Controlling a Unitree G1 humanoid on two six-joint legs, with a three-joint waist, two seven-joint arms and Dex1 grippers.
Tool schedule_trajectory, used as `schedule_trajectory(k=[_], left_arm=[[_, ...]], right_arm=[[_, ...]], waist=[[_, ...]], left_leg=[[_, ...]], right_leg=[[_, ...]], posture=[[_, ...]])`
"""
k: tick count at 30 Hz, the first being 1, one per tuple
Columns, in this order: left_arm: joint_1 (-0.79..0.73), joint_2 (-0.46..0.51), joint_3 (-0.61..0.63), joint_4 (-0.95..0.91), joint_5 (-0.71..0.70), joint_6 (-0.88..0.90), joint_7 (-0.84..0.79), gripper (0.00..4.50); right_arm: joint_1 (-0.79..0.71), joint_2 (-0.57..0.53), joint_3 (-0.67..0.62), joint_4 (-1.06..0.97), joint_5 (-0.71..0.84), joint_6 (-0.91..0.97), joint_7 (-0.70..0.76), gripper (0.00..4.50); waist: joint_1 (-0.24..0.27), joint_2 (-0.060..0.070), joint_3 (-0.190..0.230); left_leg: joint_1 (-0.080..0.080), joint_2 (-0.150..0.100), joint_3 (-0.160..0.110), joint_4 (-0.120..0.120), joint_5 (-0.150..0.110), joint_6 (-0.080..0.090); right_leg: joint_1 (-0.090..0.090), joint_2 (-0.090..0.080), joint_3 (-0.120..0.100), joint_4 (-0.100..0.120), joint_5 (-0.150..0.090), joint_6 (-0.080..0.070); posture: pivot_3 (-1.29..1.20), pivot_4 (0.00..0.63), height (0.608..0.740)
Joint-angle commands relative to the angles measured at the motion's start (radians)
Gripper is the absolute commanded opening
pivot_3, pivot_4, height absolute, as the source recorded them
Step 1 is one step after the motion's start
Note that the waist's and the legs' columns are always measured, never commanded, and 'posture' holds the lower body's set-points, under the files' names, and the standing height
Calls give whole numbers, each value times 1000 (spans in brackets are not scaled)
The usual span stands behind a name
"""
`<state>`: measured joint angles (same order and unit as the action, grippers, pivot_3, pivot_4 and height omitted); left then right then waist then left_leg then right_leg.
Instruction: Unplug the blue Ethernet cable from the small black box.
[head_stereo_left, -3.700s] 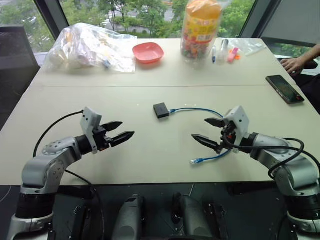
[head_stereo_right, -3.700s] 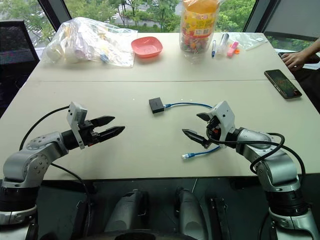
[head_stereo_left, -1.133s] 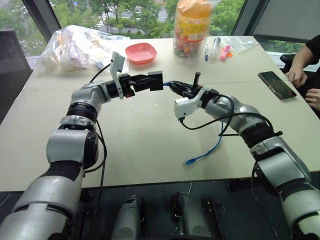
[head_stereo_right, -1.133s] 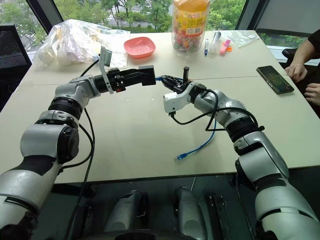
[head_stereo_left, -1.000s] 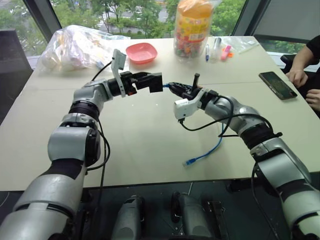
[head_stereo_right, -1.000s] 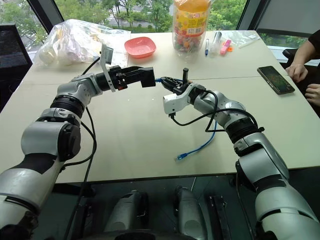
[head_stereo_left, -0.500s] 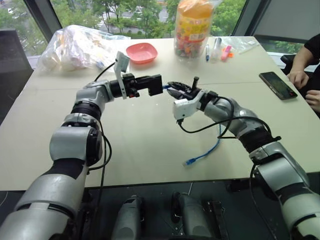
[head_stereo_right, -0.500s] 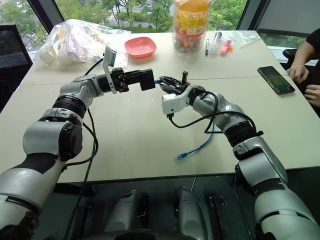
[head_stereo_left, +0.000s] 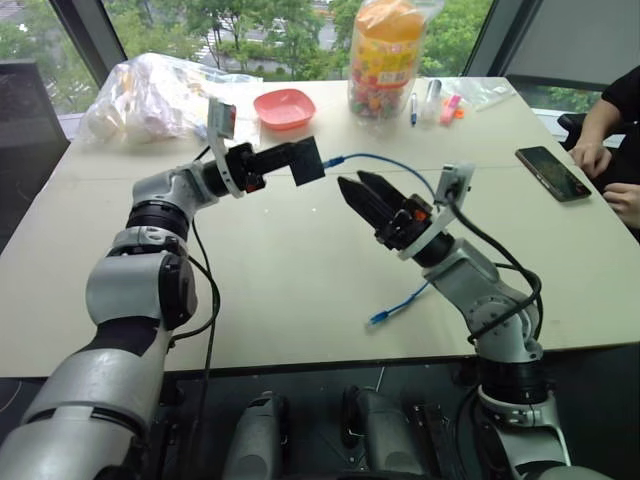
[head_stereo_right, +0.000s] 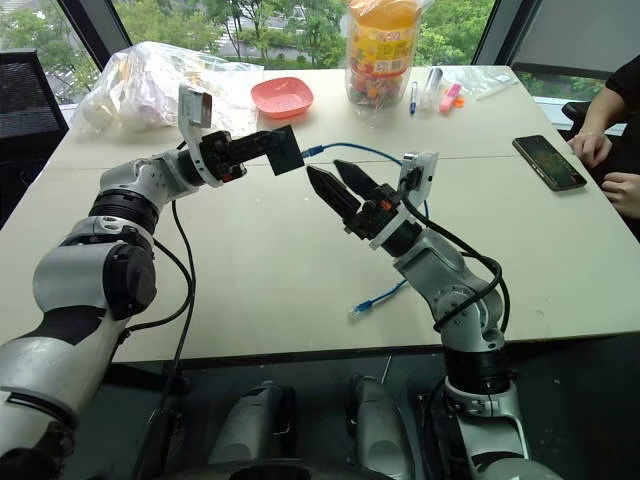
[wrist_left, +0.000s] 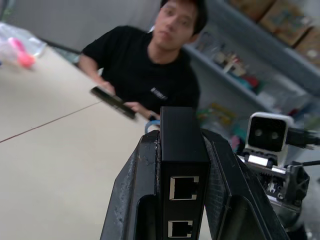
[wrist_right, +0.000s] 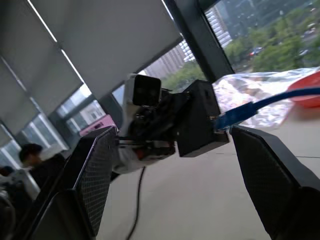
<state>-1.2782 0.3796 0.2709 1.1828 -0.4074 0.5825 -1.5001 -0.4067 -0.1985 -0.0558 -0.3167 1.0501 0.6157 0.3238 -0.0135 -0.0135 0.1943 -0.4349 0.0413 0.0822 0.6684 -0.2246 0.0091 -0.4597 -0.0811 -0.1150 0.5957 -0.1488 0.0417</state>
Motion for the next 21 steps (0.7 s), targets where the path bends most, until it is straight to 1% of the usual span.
schedule_trajectory(k=[1, 5, 6, 10, 21], left_arm=[[10, -10, 18, -101, -60, 90, -43, 497], [50, -28, -4, -190, -89, 168, -59, 497], [59, -31, -7, -209, -95, 183, -60, 497], [103, -45, -37, -288, -103, 221, -67, 497], [123, -44, -33, -326, -136, 237, -28, 497]], right_arm=[[-16, 37, -6, -16, 11, 23, -67, 3782], [-25, 76, -2, -9, -7, 20, -91, 3782], [-29, 83, -2, -4, -15, 18, -93, 3782], [-48, 93, -15, 20, -36, 8, -86, 3782], [-52, 100, -41, 30, -46, 5, -64, 3782]], waist=[[1, 0, 0], [1, 0, 0], [1, 0, 0], [1, 0, 0], [1, 0, 0]], left_leg=[[0, 0, 0, 0, 0, 0], [-1, -1, 2, -1, 0, 0], [-2, -1, 2, -1, 0, 0], [-5, -2, 2, -1, 0, 1], [-5, -2, 1, -1, 0, 1]], right_leg=[[0, 0, 0, 0, 0, 0], [-1, 0, 1, 0, 0, 1], [-2, 0, 1, 0, 2, 3], [-5, 0, 1, 1, 2, 4], [-5, 0, 1, 1, 2, 4]], posture=[[0, 150, 740], [0, 150, 740], [0, 150, 740], [0, 150, 740], [0, 150, 740]])
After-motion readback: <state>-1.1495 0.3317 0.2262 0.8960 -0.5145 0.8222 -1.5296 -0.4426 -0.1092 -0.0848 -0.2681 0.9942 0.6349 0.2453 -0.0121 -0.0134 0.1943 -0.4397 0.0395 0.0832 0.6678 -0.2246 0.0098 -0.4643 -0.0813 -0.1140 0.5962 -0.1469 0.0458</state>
